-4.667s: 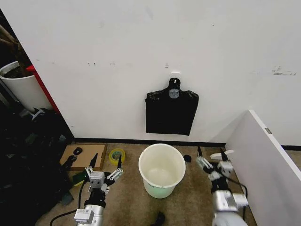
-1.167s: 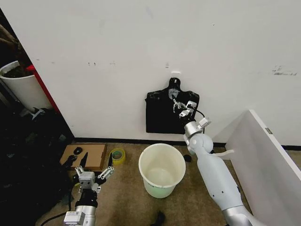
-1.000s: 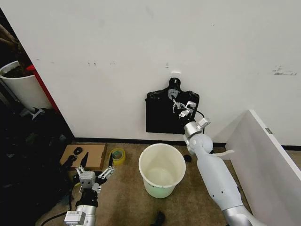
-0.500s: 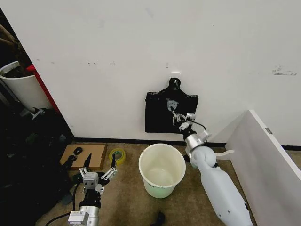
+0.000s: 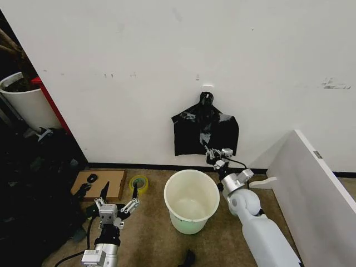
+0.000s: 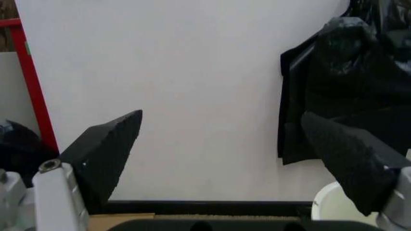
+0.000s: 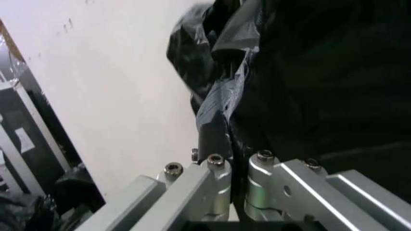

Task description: Place the garbage bag over the trash bin.

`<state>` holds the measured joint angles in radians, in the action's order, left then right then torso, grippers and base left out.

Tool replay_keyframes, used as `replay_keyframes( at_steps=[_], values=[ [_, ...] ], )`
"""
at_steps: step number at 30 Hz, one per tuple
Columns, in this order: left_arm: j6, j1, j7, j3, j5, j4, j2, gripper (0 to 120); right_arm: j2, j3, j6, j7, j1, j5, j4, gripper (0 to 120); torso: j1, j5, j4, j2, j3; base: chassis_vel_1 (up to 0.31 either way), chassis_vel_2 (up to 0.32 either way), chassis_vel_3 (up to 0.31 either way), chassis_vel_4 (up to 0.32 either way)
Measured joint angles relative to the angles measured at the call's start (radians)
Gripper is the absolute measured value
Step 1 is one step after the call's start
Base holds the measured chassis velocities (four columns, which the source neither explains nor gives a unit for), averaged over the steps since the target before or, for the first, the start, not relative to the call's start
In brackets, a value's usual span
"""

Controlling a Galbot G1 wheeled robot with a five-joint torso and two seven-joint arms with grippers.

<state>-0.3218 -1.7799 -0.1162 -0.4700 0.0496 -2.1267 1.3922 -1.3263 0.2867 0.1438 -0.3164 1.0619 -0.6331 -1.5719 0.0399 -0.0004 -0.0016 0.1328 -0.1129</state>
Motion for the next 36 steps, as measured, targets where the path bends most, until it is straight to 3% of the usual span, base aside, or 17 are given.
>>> replay_keyframes(
  at_steps=[36],
  values=[
    [0.001,0.012,-0.002,0.006,0.004,0.009,0.001,98,0.009,-0.027,0.100,-0.023,0.228,0.152,-0.050,0,0.000,0.0000,0.0000,0.000,0.000,0.000,0.000,0.000,0.000]
  ],
)
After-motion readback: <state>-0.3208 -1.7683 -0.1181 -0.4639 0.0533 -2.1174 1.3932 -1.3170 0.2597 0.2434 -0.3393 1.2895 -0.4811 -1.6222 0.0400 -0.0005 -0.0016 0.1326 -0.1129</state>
